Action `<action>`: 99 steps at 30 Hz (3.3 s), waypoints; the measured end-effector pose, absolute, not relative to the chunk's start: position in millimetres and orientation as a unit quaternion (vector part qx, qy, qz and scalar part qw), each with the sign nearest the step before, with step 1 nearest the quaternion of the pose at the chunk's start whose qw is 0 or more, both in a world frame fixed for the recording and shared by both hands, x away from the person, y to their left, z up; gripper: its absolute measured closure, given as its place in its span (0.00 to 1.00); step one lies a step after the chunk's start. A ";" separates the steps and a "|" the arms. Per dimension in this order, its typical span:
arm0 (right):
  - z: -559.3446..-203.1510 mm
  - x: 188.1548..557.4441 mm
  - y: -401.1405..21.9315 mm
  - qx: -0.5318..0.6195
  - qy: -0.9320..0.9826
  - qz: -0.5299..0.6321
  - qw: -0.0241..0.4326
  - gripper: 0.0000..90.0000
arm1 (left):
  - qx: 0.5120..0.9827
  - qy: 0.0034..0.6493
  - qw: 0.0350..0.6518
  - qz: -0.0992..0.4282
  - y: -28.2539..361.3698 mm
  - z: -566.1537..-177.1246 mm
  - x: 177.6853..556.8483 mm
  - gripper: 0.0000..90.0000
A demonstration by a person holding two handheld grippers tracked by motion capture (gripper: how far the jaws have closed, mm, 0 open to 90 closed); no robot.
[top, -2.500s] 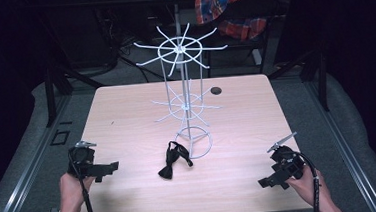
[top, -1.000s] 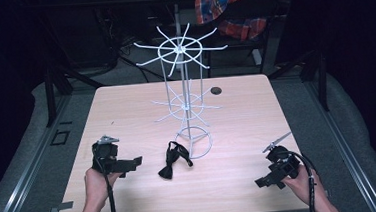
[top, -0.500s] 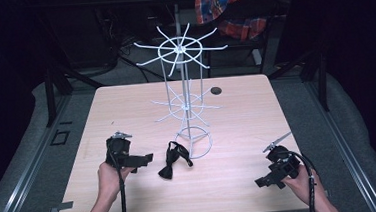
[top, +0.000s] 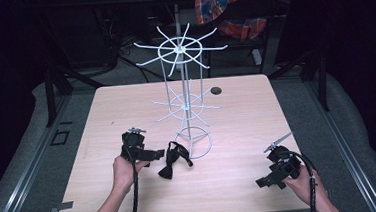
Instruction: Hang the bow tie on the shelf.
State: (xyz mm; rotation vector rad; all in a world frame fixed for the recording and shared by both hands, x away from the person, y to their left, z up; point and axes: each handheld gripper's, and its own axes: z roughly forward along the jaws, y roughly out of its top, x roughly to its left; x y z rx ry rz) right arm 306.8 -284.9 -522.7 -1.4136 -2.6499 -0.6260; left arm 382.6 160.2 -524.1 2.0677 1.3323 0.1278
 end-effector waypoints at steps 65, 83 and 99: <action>-520.3 305.7 -289.9 -0.454 -0.866 -0.205 0.038 0.15 | 0.796 0.456 0.397 0.041 143.9 -502.6 385.0 0.97; -520.3 305.9 -290.0 -0.457 -0.864 -0.208 0.040 0.15 | 0.802 0.434 0.404 0.068 153.5 -482.2 372.9 0.98; -520.2 305.0 -290.1 -0.458 -0.863 -0.209 0.038 0.15 | 0.801 0.429 0.411 0.078 161.5 -471.8 372.2 0.98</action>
